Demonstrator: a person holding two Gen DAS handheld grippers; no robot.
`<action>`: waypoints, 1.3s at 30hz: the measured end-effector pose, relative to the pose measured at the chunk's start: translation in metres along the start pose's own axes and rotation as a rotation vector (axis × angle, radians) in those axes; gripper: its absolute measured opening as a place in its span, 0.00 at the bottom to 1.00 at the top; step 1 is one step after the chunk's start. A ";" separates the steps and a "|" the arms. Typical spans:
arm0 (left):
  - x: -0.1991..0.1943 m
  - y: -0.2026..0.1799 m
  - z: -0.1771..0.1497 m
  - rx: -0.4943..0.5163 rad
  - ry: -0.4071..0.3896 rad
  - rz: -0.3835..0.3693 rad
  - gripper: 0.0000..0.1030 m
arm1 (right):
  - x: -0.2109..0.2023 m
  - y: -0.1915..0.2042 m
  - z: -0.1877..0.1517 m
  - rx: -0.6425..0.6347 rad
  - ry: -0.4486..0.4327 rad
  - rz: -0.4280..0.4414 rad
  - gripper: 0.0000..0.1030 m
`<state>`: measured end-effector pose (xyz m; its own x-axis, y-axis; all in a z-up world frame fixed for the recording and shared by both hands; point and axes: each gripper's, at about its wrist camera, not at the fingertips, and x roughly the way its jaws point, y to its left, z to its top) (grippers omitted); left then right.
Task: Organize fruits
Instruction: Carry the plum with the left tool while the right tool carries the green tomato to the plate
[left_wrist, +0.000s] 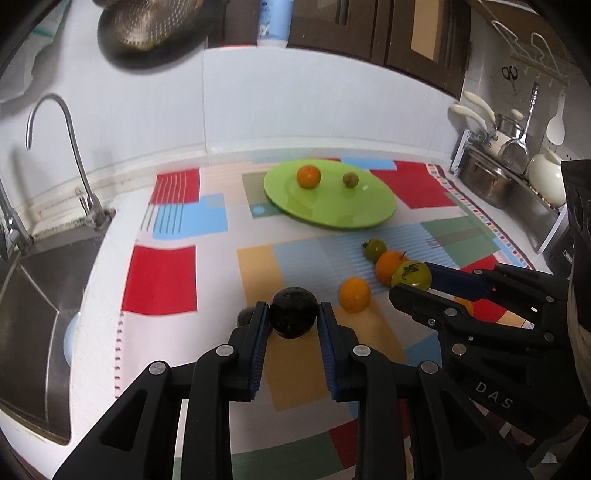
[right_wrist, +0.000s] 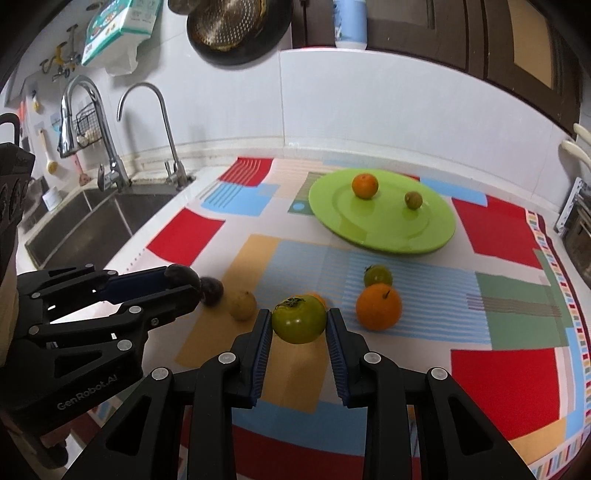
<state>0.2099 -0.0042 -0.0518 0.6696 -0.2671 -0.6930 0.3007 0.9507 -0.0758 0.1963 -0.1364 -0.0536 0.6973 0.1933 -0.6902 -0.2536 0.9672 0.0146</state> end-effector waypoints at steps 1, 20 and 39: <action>-0.003 -0.001 0.002 0.001 -0.005 0.001 0.26 | -0.003 -0.001 0.003 0.004 -0.009 0.001 0.30; -0.042 -0.018 0.055 0.097 -0.151 -0.033 0.26 | -0.044 -0.013 0.039 0.039 -0.140 -0.020 0.30; -0.003 -0.024 0.111 0.133 -0.197 -0.055 0.26 | -0.024 -0.045 0.087 0.052 -0.183 -0.052 0.30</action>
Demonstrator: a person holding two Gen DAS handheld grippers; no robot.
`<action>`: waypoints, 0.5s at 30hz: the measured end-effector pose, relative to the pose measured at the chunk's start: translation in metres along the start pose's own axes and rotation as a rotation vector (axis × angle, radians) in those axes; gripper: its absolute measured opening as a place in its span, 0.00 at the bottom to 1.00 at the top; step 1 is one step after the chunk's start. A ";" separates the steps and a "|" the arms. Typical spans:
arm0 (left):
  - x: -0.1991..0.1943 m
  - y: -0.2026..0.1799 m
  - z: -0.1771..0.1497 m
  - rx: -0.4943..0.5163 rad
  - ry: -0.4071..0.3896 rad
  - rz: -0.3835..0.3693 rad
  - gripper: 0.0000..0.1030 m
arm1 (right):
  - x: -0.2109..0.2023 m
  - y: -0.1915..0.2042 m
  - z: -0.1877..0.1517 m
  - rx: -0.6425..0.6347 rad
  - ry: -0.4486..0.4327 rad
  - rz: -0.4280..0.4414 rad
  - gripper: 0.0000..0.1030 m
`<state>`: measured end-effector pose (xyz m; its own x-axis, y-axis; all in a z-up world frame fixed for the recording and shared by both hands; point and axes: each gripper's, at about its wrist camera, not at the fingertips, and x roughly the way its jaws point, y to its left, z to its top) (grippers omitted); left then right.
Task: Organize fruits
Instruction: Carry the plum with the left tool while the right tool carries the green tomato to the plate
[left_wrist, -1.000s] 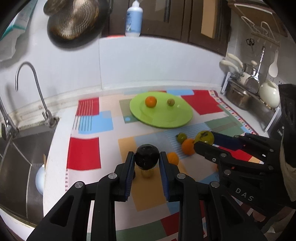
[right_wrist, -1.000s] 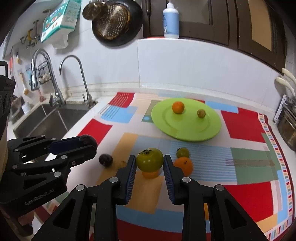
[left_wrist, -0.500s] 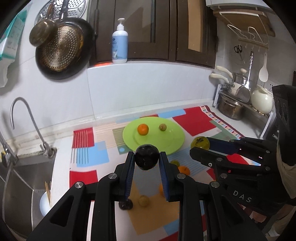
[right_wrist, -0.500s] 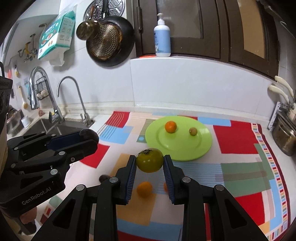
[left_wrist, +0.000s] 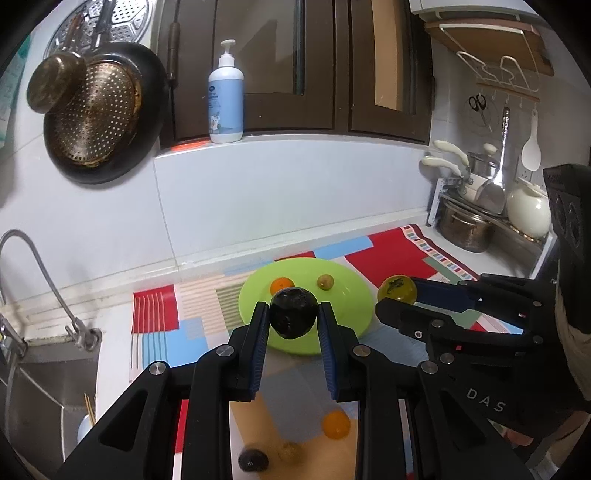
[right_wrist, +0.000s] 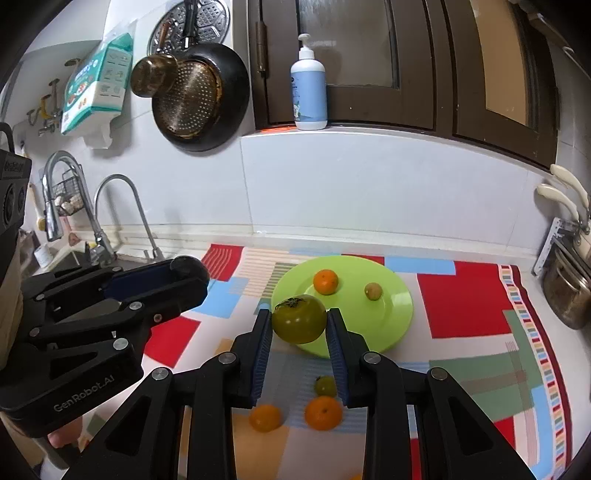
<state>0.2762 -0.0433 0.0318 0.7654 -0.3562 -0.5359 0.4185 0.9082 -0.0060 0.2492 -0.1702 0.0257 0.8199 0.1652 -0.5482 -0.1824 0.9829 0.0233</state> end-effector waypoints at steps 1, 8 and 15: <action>0.003 0.000 0.002 0.004 0.001 0.001 0.26 | 0.002 -0.001 0.001 0.000 0.002 0.000 0.30; 0.029 0.002 0.015 0.014 0.023 -0.009 0.26 | 0.027 -0.018 0.018 0.003 0.030 -0.001 0.30; 0.064 0.006 0.027 0.013 0.067 -0.023 0.26 | 0.058 -0.034 0.030 0.025 0.084 0.008 0.30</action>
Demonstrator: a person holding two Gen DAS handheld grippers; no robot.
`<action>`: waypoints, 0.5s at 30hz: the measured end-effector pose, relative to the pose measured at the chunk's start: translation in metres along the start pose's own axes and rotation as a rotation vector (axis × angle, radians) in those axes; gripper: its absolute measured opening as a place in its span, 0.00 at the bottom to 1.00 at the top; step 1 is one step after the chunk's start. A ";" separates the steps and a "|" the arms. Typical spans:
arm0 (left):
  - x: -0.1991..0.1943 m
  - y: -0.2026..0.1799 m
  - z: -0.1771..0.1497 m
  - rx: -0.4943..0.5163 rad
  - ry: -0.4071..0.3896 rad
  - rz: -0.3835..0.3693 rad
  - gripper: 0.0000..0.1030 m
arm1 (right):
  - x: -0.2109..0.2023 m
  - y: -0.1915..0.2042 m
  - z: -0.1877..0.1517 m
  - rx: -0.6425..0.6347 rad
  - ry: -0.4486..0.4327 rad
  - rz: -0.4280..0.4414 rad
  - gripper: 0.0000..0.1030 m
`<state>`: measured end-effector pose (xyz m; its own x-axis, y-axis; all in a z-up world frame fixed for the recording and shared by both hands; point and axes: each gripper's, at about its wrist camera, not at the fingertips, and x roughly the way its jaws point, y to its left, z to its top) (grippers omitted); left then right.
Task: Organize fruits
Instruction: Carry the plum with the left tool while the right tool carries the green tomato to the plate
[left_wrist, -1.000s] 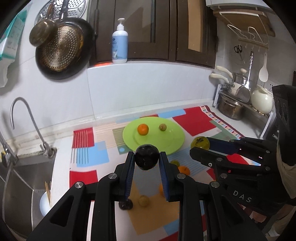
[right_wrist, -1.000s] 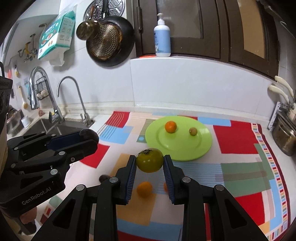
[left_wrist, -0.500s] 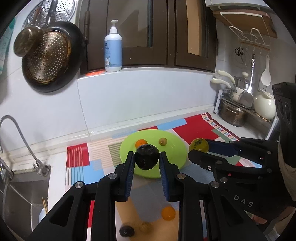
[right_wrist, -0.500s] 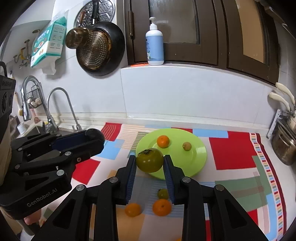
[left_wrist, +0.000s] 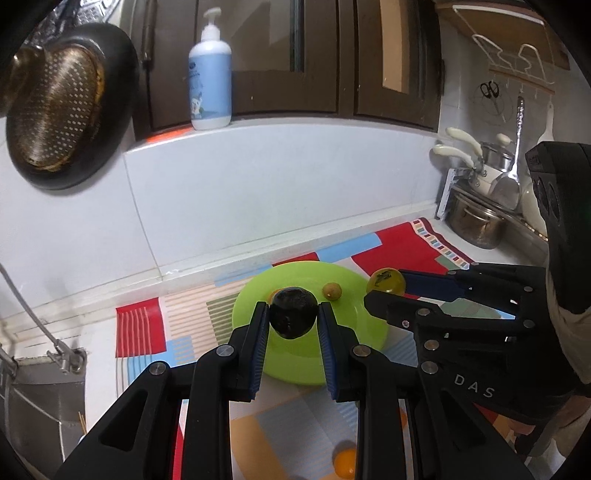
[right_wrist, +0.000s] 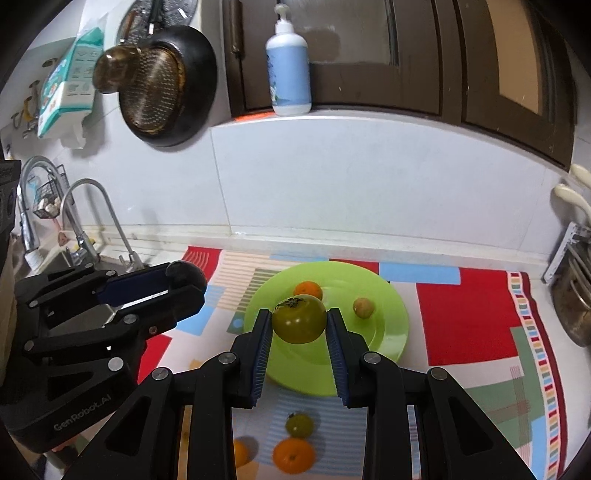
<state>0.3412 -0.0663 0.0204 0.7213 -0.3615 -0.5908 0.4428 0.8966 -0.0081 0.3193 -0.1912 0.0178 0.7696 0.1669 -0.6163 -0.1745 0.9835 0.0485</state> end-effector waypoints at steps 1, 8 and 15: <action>0.004 0.001 0.001 -0.001 0.005 -0.002 0.26 | 0.005 -0.002 0.002 0.001 0.007 0.001 0.30; 0.036 0.010 0.006 -0.003 0.052 -0.007 0.26 | 0.039 -0.016 0.011 -0.008 0.053 -0.003 0.30; 0.073 0.019 0.005 -0.010 0.116 -0.030 0.26 | 0.069 -0.026 0.014 -0.006 0.095 0.007 0.30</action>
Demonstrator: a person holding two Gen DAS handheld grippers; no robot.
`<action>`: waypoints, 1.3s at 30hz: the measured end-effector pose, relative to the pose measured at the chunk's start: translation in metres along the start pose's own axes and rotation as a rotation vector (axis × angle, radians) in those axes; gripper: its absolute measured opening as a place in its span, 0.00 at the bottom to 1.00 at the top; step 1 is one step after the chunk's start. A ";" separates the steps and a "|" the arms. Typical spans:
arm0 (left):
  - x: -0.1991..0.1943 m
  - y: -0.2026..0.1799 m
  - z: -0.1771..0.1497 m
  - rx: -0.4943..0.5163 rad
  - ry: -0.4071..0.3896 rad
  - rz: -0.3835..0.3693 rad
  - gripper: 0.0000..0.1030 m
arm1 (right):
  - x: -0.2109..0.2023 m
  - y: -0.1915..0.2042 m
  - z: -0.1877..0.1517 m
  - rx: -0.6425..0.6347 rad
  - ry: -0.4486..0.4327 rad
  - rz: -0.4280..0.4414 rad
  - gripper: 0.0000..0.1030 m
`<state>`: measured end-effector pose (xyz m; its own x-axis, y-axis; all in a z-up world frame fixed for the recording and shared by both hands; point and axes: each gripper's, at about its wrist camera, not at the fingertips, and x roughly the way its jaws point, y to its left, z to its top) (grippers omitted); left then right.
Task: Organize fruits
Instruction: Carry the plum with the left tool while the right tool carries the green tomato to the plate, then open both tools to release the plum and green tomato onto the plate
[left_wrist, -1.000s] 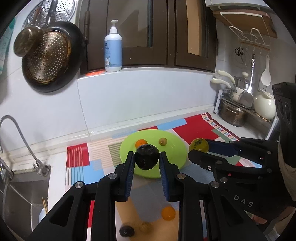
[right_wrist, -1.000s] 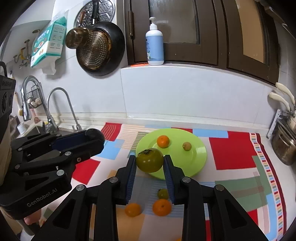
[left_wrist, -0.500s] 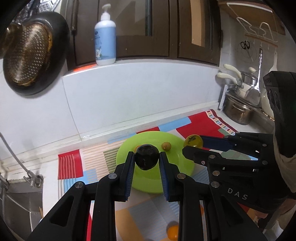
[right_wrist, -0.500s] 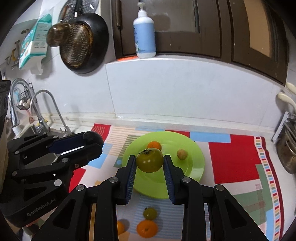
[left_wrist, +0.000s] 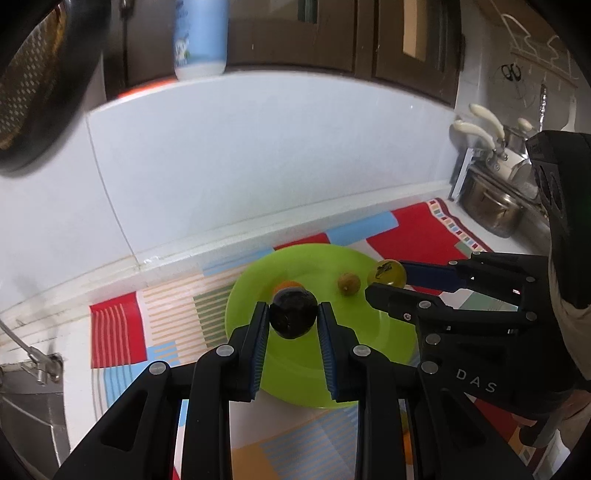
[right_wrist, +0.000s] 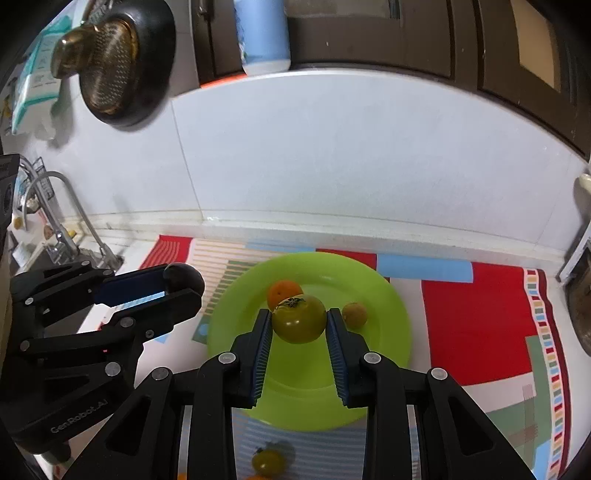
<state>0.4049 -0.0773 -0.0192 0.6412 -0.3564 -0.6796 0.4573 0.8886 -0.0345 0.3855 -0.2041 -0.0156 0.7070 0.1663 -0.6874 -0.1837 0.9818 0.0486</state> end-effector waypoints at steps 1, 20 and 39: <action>0.004 0.000 0.000 0.001 0.008 -0.002 0.26 | 0.006 -0.001 0.000 -0.002 0.011 0.002 0.30; 0.075 0.005 -0.007 0.029 0.160 -0.018 0.26 | 0.077 -0.024 -0.009 0.044 0.163 0.039 0.30; 0.084 0.010 -0.009 0.005 0.199 -0.037 0.29 | 0.088 -0.029 -0.013 0.066 0.189 0.022 0.31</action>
<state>0.4582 -0.0962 -0.0831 0.4891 -0.3245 -0.8096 0.4817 0.8743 -0.0594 0.4444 -0.2187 -0.0865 0.5614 0.1735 -0.8092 -0.1484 0.9830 0.1078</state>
